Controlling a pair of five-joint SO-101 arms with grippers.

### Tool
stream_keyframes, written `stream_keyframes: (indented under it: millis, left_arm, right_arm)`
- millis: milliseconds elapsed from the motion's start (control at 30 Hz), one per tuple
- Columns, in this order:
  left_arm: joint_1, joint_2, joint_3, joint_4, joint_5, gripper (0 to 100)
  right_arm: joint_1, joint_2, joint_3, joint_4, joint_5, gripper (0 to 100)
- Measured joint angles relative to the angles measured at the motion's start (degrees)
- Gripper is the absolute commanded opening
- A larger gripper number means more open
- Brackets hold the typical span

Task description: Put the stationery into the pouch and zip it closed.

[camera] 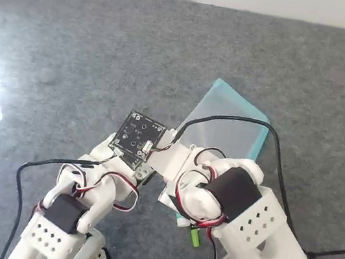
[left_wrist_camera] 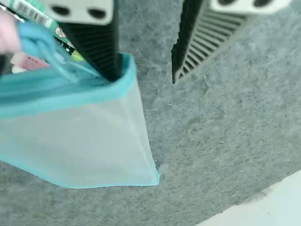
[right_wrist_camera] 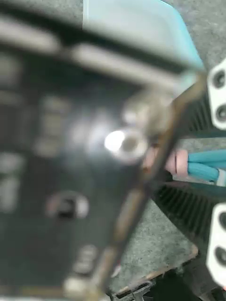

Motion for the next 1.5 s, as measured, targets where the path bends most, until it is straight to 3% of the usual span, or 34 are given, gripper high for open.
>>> stream_keyframes:
  millis: [300,500,800,900,1067,1267,1500]
  left_arm:
    - [-7.3,0.18,0.0,-1.76,0.44,11]
    - [-9.32,0.62,0.09,-1.76,0.53,10]
    - [-18.37,0.62,0.09,-1.76,0.62,10]
    - [-19.52,0.62,0.09,-1.76,1.05,12]
    - [-17.32,0.62,0.09,-1.49,1.05,32]
    - [-11.16,0.62,0.09,0.35,1.05,31]
    - [-10.2,0.62,-1.93,0.44,1.85,34]
  right_arm:
    - [10.55,0.0,1.67,0.26,2.46,0.7]
    - [19.34,-0.09,10.81,-6.51,5.98,0.7]
    - [30.59,0.0,13.98,-12.13,8.09,0.7]
    - [30.51,0.0,13.98,-12.92,8.09,0.7]
    - [29.19,-0.26,13.71,-12.66,7.12,0.7]
    - [21.01,-0.35,0.18,-4.66,4.22,0.7]
    - [12.75,0.79,-13.01,4.48,1.85,0.7]
